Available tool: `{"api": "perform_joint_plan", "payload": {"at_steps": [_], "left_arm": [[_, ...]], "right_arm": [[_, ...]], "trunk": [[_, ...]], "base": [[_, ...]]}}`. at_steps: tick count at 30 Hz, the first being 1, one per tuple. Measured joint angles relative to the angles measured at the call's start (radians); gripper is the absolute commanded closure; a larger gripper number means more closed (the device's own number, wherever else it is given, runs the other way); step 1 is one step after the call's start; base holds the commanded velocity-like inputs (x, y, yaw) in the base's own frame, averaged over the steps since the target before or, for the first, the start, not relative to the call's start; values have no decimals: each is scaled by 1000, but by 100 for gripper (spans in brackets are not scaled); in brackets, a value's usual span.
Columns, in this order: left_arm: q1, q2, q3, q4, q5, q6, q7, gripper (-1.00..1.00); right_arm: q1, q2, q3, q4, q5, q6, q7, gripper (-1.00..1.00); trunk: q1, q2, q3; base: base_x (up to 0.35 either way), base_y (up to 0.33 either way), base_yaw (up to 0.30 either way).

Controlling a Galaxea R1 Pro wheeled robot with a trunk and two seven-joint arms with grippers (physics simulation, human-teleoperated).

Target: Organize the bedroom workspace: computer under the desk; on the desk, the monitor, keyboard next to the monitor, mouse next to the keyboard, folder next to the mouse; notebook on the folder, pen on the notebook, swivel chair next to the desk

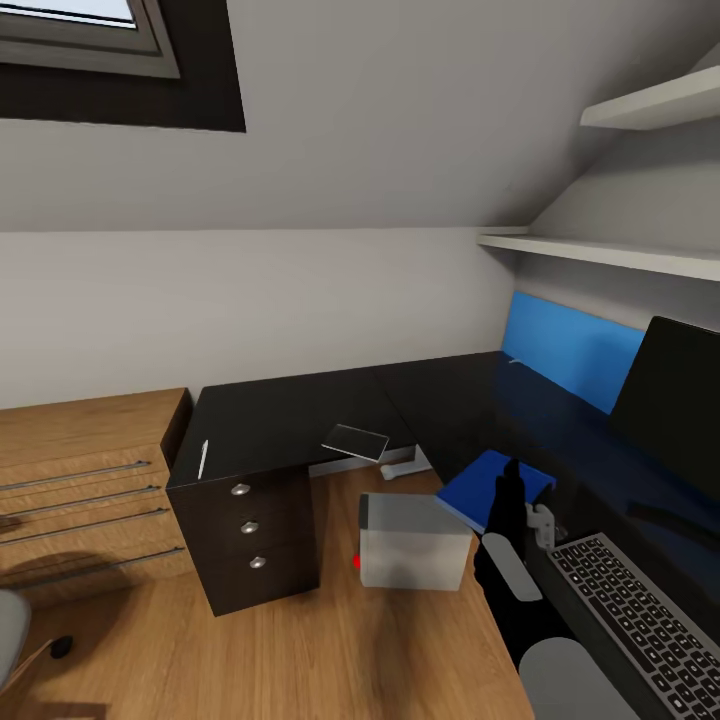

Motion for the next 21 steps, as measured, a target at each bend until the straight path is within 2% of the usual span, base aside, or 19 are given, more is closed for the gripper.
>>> {"api": "perform_joint_plan", "payload": {"at_steps": [3,5,8,15,16,20,21], "left_arm": [[0,0,0,0,-1,0,0,-100],[0,0,0,0,-1,1,0,-100],[0,0,0,0,-1,1,-1,-100],[0,0,0,0,-1,3,-1,-100],[0,0,0,0,-1,3,-1,-100],[0,0,0,0,-1,4,-1,-100],[0,0,0,0,-1,5,-1,-100]], "right_arm": [[0,1,1,-10,4,-1,12,-100],[0,3,2,-14,4,-2,57,-100],[0,3,7,-15,4,-2,79,-100],[0,5,56,-13,2,-4,85,-100],[0,5,71,-12,3,-3,86,-100],[0,7,220,-5,2,-2,72,-100],[0,7,238,0,2,-2,66,-100]], "trunk": [[0,0,0],[0,0,0],[0,0,0],[0,0,4],[0,0,5],[0,0,8],[0,0,8]], "base": [[0,0,0],[0,0,0],[0,0,59],[0,0,207],[0,0,234],[0,0,237],[0,0,240]]}}
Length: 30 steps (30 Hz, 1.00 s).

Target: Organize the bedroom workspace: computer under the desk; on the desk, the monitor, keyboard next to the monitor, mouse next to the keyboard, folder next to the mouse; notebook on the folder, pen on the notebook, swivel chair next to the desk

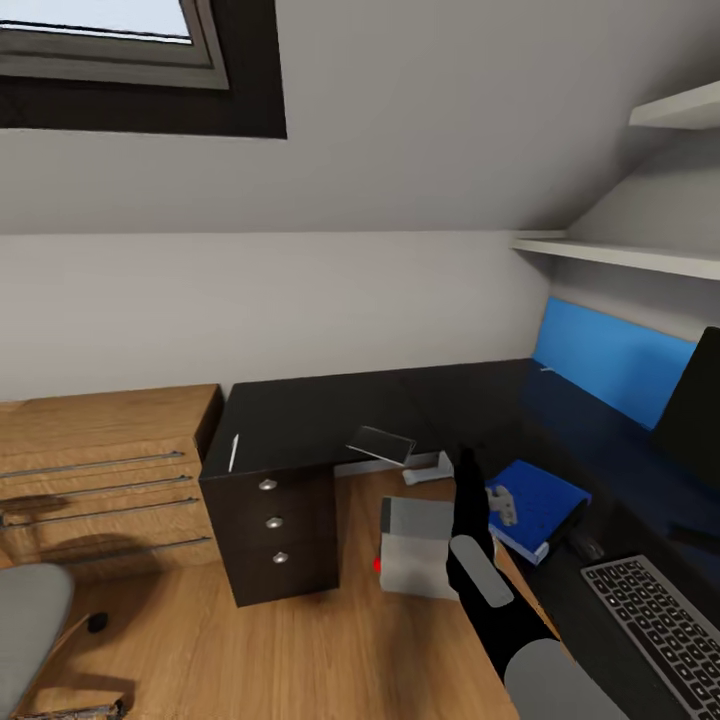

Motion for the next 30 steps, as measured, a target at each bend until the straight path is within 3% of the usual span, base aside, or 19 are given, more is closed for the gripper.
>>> {"api": "perform_joint_plan", "payload": {"at_steps": [14,22,30], "left_arm": [[0,0,0,0,1,-4,6,-100],[0,0,0,0,1,-5,6,-100],[0,1,3,0,3,-6,10,-100]], "right_arm": [[0,32,102,76,0,6,-31,-100],[0,34,107,85,0,8,-33,-100],[0,28,103,77,-4,11,-25,-100]], "trunk": [[0,0,5],[0,0,5],[0,0,5]], "base": [[0,0,248],[0,0,260],[0,0,57]]}}
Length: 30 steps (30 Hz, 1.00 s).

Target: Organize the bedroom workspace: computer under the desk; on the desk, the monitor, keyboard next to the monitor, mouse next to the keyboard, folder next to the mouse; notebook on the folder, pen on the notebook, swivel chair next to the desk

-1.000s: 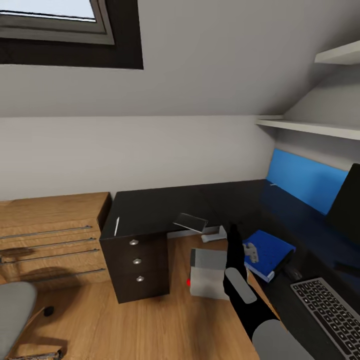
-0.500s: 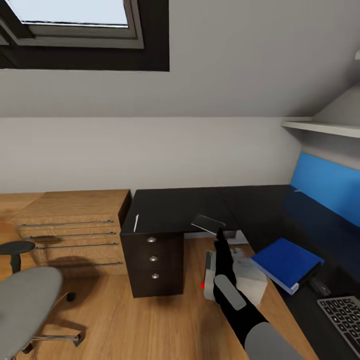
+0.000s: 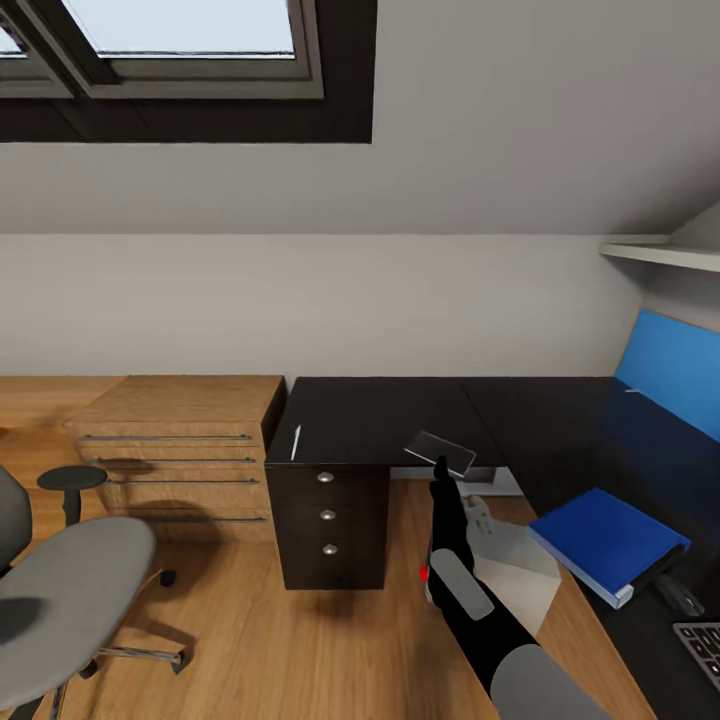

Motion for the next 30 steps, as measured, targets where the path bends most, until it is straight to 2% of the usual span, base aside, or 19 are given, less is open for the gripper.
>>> {"api": "perform_joint_plan", "payload": {"at_steps": [2,13,17,19,22,23,30], "left_arm": [[0,0,1,0,1,0,0,-100],[0,2,1,0,3,9,-2,-100],[1,3,-1,-1,4,49,-3,-100],[0,4,-1,-2,4,118,-5,-100],[0,4,-1,-4,3,146,-6,-100],[0,4,-1,-6,3,166,-5,-100],[0,6,0,-7,4,168,0,-100]], "right_arm": [[0,0,-2,-1,-1,0,1,-100],[0,2,-6,-4,-3,-1,3,-100],[0,1,-7,-4,-3,-2,4,-100],[0,0,-7,-5,-2,-2,5,-100],[0,0,-6,-5,-2,-1,6,-100],[0,-1,-18,-5,-14,-1,8,-100],[0,-4,-43,-6,-30,-1,8,-100]], "trunk": [[0,0,0],[42,-77,-34],[57,-105,-47],[65,-119,-53],[77,-140,-63],[80,-147,-66],[107,-196,-88]], "base": [[0,0,5],[0,0,1],[0,0,0],[0,0,0],[0,0,0],[0,0,0],[0,0,0]]}}
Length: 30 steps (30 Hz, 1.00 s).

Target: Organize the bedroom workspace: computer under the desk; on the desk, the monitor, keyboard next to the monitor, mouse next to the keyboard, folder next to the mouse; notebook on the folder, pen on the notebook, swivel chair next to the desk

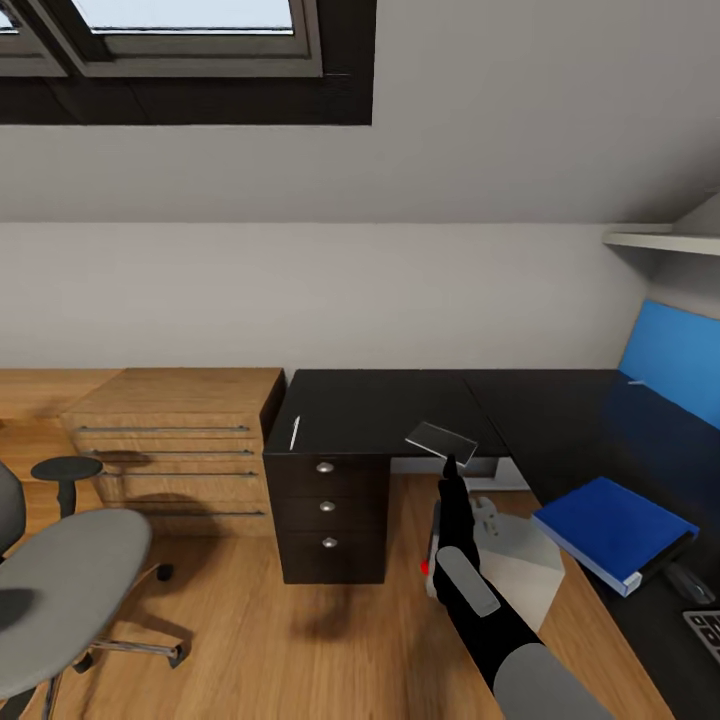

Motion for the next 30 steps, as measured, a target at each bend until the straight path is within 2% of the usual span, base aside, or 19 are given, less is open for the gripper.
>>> {"api": "perform_joint_plan", "payload": {"at_steps": [1,3,6,8,9,10,11,13,15,17,18,19,21,22,25,26,28,30], "left_arm": [[0,1,0,-6,0,0,0,-100],[0,24,5,-83,10,5,-3,-100],[0,39,13,-170,39,67,-2,-100],[0,57,18,-280,56,203,-2,-100],[0,65,19,-318,59,250,-1,-100],[0,83,20,-401,60,348,-1,-100],[0,94,21,-448,62,402,-1,-100],[0,137,21,-638,64,608,-1,-100],[0,158,20,-726,76,696,2,-100],[0,191,19,-858,111,831,24,-100],[0,198,19,-888,126,853,32,-100],[1,208,18,-942,158,884,52,-100],[4,215,17,-1006,188,906,78,-100],[15,220,15,-1076,208,922,108,-100],[60,226,12,-1237,231,958,191,-100],[73,226,11,-1277,234,971,215,-100],[118,228,10,-1413,242,1028,303,-100],[139,229,9,-1477,245,1058,341,-100]], "right_arm": [[0,0,0,0,0,0,0,-100],[0,0,0,0,0,-1,1,-100],[0,1,0,1,2,-6,1,-100],[0,1,2,1,5,-6,-1,-100],[0,1,2,1,5,-5,-2,-100],[0,0,1,1,4,-3,-5,-100],[0,0,1,1,4,-2,-6,-100],[-1,-1,0,0,7,14,-9,-100],[-2,-6,-1,0,7,36,-11,-100],[-6,-24,-2,2,6,117,-29,-100],[-8,-29,-2,2,6,144,-38,-100],[-14,-43,-3,2,6,201,-58,-100],[-24,-61,-4,2,6,259,-78,-100],[-34,-81,-5,2,5,308,-91,-100],[-48,-117,-8,2,4,378,-105,-100],[-49,-122,-8,2,4,388,-107,-100],[-54,-135,-11,2,5,411,-111,-100],[-55,-140,-11,4,7,417,-111,-100]], "trunk": [[4,-7,-3],[12,-21,-9],[23,-42,-19],[31,-56,-25],[35,-63,-28],[38,-70,-31],[42,-77,-34],[50,-91,-41],[57,-105,-47],[65,-119,-53],[69,-126,-56],[73,-133,-59],[80,-147,-66],[84,-154,-69],[96,-175,-78],[100,-182,-81],[107,-196,-88],[115,-210,-94]], "base": [[0,0,0],[0,0,0],[0,0,0],[0,0,0],[0,0,0],[0,0,0],[0,0,0],[0,0,0],[0,0,0],[0,0,0],[0,0,0],[0,0,0],[0,0,0],[0,0,0],[0,0,0],[0,0,0],[0,0,0],[0,0,0]]}}
